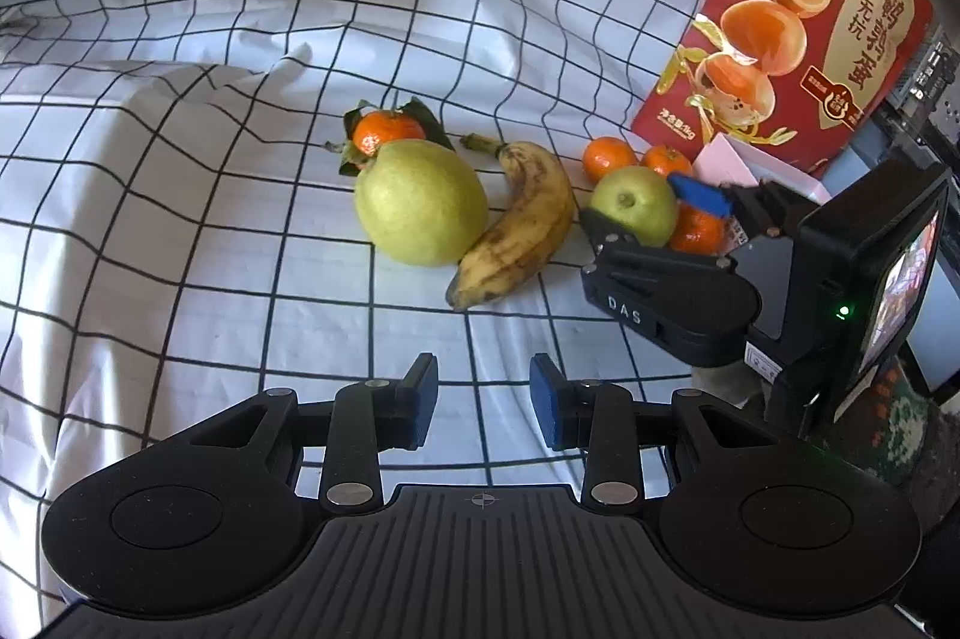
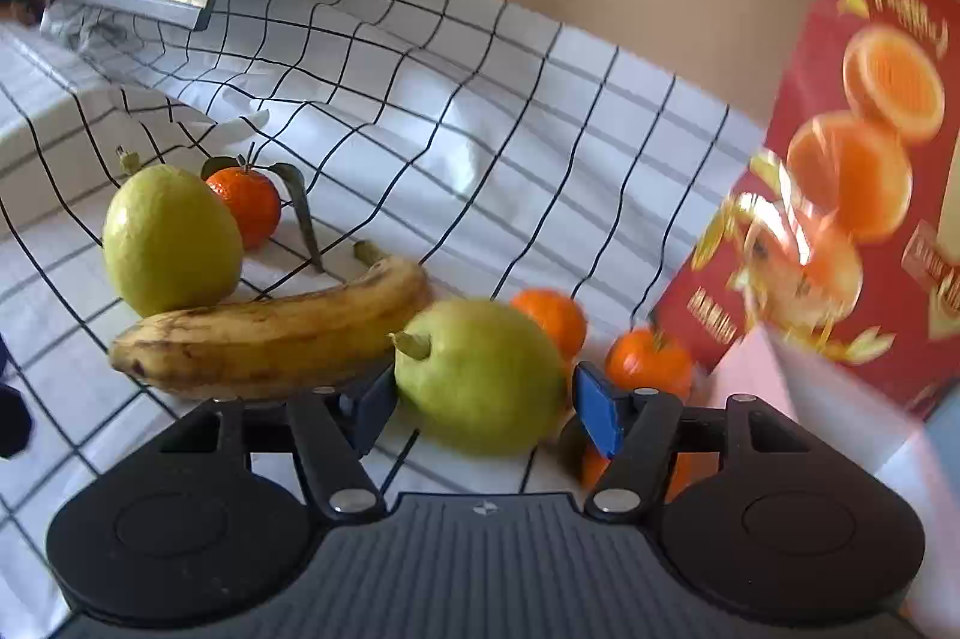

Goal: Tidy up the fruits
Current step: 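Close the right tool around the green pear, then lift the green pear with the right tool off the cloth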

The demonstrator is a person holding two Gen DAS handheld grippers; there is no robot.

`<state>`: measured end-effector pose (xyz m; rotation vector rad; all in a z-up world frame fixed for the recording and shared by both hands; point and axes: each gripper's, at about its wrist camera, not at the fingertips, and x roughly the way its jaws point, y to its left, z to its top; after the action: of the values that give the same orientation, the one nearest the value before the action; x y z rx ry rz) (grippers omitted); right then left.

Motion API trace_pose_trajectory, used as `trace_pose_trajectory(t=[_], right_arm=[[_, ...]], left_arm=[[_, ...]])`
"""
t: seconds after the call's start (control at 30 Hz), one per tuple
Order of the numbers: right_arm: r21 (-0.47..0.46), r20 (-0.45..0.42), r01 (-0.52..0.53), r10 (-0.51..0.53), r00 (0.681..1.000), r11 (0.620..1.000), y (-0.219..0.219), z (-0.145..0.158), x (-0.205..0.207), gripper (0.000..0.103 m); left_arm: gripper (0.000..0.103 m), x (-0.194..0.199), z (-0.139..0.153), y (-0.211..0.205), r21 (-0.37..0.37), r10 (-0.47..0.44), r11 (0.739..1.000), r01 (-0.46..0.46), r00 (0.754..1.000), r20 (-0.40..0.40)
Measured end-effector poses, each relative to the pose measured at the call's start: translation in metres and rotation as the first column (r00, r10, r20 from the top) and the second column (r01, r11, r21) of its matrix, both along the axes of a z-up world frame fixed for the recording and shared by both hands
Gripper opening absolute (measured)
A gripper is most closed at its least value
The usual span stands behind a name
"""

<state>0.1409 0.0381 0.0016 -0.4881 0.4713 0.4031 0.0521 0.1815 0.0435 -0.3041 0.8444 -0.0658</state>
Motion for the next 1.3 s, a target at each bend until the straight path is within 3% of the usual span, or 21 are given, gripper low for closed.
trace_pose_trajectory(t=[0.2, 0.33, 0.5, 0.57, 0.63, 0.67, 0.9, 1.07, 1.3], right_arm=[[-0.027, -0.006, -0.046, 0.046, 0.999, 0.999, 0.002, 0.000, 0.005, 0.063], [-0.023, -0.023, -0.052, 0.052, 0.998, 0.998, 0.000, 0.004, 0.005, 0.058], [0.116, -0.147, -0.032, 0.049, 0.988, 0.993, -0.022, 0.024, 0.002, 0.053], [0.193, -0.204, -0.018, 0.058, 0.977, 0.981, -0.037, 0.036, -0.005, 0.044], [0.263, -0.230, -0.016, 0.078, 0.970, 0.965, -0.053, 0.048, -0.015, 0.014], [0.275, -0.243, -0.020, 0.089, 0.966, 0.961, -0.058, 0.053, -0.019, 0.010], [0.291, -0.210, -0.060, 0.125, 0.970, 0.955, -0.067, 0.050, -0.036, 0.010], [0.246, -0.145, -0.046, 0.083, 0.986, 0.968, -0.066, 0.048, -0.030, 0.010], [0.282, -0.209, -0.057, 0.119, 0.971, 0.958, -0.052, 0.046, 0.009, 0.010]], left_arm=[[0.038, -0.003, -0.002, 0.007, -0.007, 0.020, 1.000, -0.020, 1.000, -0.007], [0.038, -0.004, -0.001, 0.010, -0.007, 0.030, 1.000, -0.030, 1.000, -0.008], [0.038, -0.003, -0.002, 0.005, -0.005, 0.012, 1.000, -0.012, 1.000, -0.012], [0.038, -0.003, -0.002, -0.002, -0.005, 0.000, 1.000, 0.000, 1.000, -0.010], [0.038, -0.002, -0.003, -0.010, -0.005, -0.016, 1.000, 0.016, 1.000, -0.008], [0.038, -0.001, -0.003, -0.015, -0.005, -0.026, 1.000, 0.026, 1.000, -0.007], [0.038, -0.002, 0.000, -0.041, -0.006, -0.085, 0.996, 0.085, 0.996, 0.010], [0.038, -0.004, 0.001, -0.040, -0.004, -0.069, 0.998, 0.069, 0.998, 0.017], [0.038, -0.001, 0.000, -0.038, -0.016, -0.085, 0.996, 0.085, 0.996, 0.017]])
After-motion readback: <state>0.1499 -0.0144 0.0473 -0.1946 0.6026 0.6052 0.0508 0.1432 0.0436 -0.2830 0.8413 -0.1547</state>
